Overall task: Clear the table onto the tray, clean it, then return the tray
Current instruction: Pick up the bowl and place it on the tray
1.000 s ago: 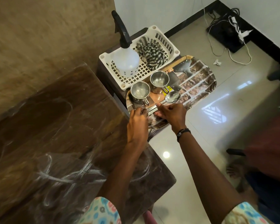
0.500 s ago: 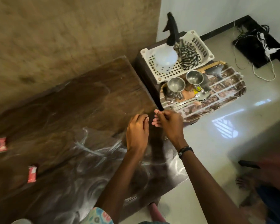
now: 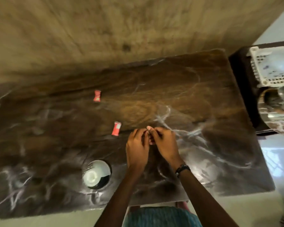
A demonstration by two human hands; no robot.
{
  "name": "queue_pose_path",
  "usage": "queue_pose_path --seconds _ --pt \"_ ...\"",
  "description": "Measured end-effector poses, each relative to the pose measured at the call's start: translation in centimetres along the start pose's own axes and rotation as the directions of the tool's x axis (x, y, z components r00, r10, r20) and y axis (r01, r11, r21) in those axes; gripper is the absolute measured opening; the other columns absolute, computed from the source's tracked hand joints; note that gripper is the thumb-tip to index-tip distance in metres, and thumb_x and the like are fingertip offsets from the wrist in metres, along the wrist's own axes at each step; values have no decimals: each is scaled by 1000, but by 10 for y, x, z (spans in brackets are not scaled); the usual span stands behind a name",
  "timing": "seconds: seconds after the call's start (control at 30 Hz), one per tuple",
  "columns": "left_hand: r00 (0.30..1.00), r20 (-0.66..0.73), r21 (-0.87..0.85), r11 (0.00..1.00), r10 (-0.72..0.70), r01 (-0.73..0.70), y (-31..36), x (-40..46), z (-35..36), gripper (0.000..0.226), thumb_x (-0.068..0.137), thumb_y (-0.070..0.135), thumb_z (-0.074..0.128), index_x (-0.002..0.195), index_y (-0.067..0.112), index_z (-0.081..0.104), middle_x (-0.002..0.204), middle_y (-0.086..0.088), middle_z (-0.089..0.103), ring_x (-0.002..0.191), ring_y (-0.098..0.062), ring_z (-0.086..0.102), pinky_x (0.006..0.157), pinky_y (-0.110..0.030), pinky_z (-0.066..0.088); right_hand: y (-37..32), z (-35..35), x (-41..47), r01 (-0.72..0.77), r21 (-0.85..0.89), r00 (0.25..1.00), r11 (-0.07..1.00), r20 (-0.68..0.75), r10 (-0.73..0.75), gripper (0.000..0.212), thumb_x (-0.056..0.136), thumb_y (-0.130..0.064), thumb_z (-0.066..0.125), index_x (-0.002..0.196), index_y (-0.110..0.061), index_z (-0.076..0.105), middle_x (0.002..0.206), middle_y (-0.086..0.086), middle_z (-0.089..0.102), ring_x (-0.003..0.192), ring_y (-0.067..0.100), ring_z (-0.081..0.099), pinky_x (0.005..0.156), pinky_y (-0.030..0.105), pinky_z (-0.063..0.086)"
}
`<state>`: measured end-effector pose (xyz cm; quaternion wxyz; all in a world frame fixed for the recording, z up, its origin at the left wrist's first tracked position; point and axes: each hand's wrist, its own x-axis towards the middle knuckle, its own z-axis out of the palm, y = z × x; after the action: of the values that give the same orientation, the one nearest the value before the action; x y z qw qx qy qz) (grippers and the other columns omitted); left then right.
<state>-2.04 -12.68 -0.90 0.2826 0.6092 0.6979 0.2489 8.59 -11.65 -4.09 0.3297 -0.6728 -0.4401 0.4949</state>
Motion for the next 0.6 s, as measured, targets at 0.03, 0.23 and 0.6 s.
queue_pose_path --seconds 0.03,0.23,0.6 --pt "1000 -11 1 1000 -27 27 -16 -4 -11 17 92 12 56 102 6 68 100 -12 67 90 -29 63 77 -38 48 -2 19 -4 -17 13 999 1000 36 17 40 93 -42 57 72 -10 67 66 4 70 65 19 70 66 43 59" --pt "987 -83 33 990 -134 137 -96 -31 -59 16 93 13 57 105 10 67 101 -6 67 93 -25 58 78 -27 42 -4 107 -38 -69 44 980 997 188 59 30 94 -31 58 82 -6 70 74 5 72 66 10 71 60 30 61" --pt "844 -211 -248 862 -493 442 -167 -85 -92 53 91 39 47 137 15 45 142 -5 47 132 -19 40 108 -36 37 6 178 -100 97 -269 970 958 240 -31 35 99 -20 50 134 -13 54 133 1 59 121 13 55 105 25 42"
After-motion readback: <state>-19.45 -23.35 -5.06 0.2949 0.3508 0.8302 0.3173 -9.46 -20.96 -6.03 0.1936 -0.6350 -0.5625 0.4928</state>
